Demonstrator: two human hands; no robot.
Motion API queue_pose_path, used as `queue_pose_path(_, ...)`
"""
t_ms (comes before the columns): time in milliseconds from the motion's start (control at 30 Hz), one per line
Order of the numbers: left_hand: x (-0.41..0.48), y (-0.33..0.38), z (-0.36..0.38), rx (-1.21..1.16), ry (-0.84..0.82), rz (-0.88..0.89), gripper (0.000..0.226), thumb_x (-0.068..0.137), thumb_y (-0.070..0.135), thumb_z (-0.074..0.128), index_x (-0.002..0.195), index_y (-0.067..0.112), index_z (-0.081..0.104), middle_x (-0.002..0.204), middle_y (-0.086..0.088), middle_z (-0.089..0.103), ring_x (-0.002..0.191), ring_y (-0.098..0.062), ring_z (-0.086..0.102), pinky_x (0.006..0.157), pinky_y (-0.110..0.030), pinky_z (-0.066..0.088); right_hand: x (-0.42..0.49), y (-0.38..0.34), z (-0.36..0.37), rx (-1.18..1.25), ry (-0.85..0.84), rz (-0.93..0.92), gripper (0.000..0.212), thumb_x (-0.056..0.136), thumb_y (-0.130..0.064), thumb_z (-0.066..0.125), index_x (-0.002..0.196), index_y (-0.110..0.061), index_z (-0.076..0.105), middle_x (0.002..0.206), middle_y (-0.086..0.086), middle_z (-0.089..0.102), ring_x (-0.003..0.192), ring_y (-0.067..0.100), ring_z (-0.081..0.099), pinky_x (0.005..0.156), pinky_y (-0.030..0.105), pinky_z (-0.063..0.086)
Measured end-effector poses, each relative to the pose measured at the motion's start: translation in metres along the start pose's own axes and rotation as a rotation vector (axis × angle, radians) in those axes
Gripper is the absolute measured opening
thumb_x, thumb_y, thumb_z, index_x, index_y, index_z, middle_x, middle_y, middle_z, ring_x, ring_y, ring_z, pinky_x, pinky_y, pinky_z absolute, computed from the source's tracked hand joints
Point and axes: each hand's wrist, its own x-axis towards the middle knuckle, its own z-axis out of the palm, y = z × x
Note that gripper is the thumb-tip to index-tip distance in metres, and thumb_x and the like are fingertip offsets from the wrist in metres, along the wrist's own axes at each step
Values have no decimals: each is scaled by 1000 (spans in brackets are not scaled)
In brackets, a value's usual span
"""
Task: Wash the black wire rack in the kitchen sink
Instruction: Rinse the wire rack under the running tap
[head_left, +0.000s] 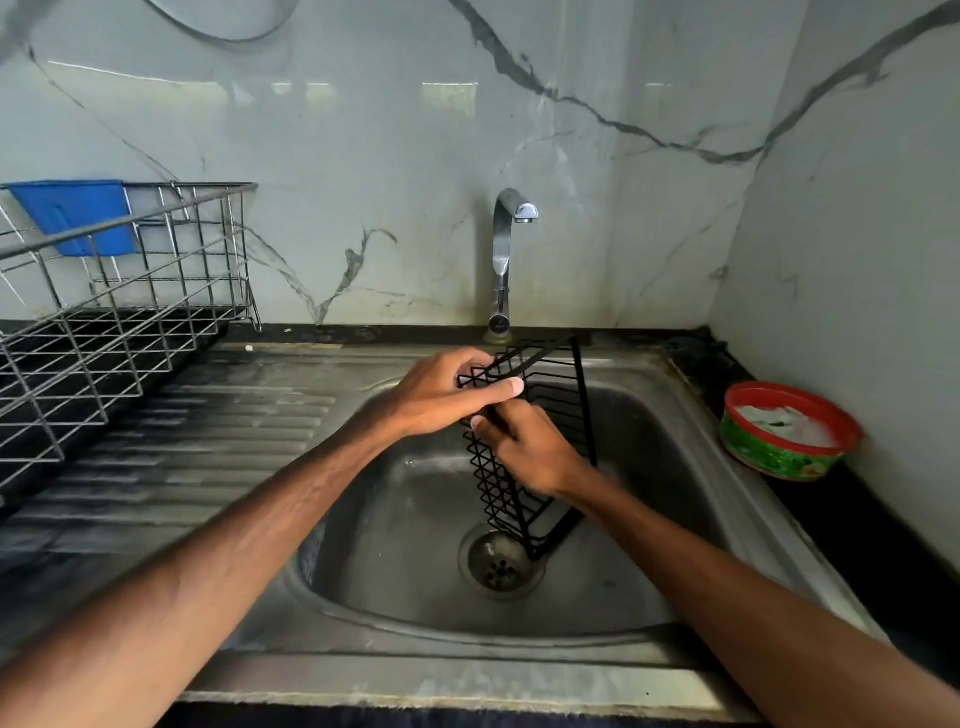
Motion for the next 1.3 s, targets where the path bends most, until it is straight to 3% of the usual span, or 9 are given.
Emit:
queue_pose_path(100, -6, -2, -3, 20, 91, 1, 70, 92, 73, 50, 131, 16, 62, 134, -3, 65, 116, -15, 64, 93, -33, 55, -1, 1, -6, 412, -85, 52, 30, 103, -12, 53, 125, 8, 59, 118, 19, 69, 107, 20, 71, 91, 38, 59)
queue_pose_path(200, -8, -6, -7, -67, 272, -23, 43, 101, 53, 54, 113, 12, 65, 100, -7, 77, 69, -13, 74, 65, -32, 60, -6, -5, -19, 599, -86, 122, 35, 103, -17, 52, 114, 15, 64, 97, 21, 75, 83, 27, 76, 73, 36, 63)
queue_pose_path(267, -8, -13, -8, 2, 338, -49, 28, 96, 42, 66, 109, 16, 65, 75, 2, 75, 56, -10, 70, 66, -31, 59, -9, -9, -30, 622, -34, 143, 44, 104, -24, 50, 102, 16, 67, 81, 20, 75, 67, 28, 75, 59, 34, 62)
queue_pose_path(533, 0, -35, -11, -416, -16, -237, 90, 73, 55, 71, 151, 22, 40, 148, -3, 48, 133, -17, 50, 115, -43, 40, -11, -6, -51, 632, 70, 176, 69, 88, -67, 42, 53, -8, 44, 70, 33, 67, 54, 35, 68, 58, 41, 58)
queue_pose_path(667, -8, -39, -9, -587, -188, -231, 81, 74, 49, 76, 147, 33, 44, 148, -2, 53, 132, -19, 54, 107, -41, 49, -8, 7, -57, 598, 106, 198, 69, 87, -71, 42, 51, -12, 44, 59, 24, 65, 46, 30, 62, 56, 37, 55)
queue_pose_path(933, -18, -23, -1, -448, -259, -186, 123, 62, 40, 89, 160, 29, 16, 114, -1, 64, 87, -13, 76, 75, -28, 62, 0, 21, -67, 567, 526, 313, 58, 90, -63, 57, 68, -11, 72, 74, 12, 73, 60, 11, 62, 68, 27, 48)
queue_pose_path(1067, -16, -20, 4, -274, -57, -143, 104, 49, 64, 93, 136, 30, 47, 88, -1, 79, 75, -22, 77, 82, -46, 64, 0, 30, -69, 494, 500, 438, 57, 98, -62, 44, 92, -17, 78, 84, -1, 77, 66, -1, 67, 63, 18, 51)
queue_pose_path(1200, -18, -22, 9, -109, 123, -137, 88, 45, 90, 78, 108, 34, 54, 64, -1, 71, 52, -19, 67, 64, -42, 64, 2, 32, -66, 516, 311, 440, 74, 80, -82, 51, 125, -25, 69, 128, -8, 67, 120, 15, 61, 101, 36, 45)
queue_pose_path(1300, -20, -19, 19, 77, 259, -172, 86, 45, 100, 67, 101, 35, 54, 59, 7, 67, 50, -10, 61, 61, -35, 60, 2, 33, -60, 421, 270, 361, 51, 87, -57, 66, 128, -26, 64, 123, -12, 66, 115, 8, 60, 86, 19, 43)
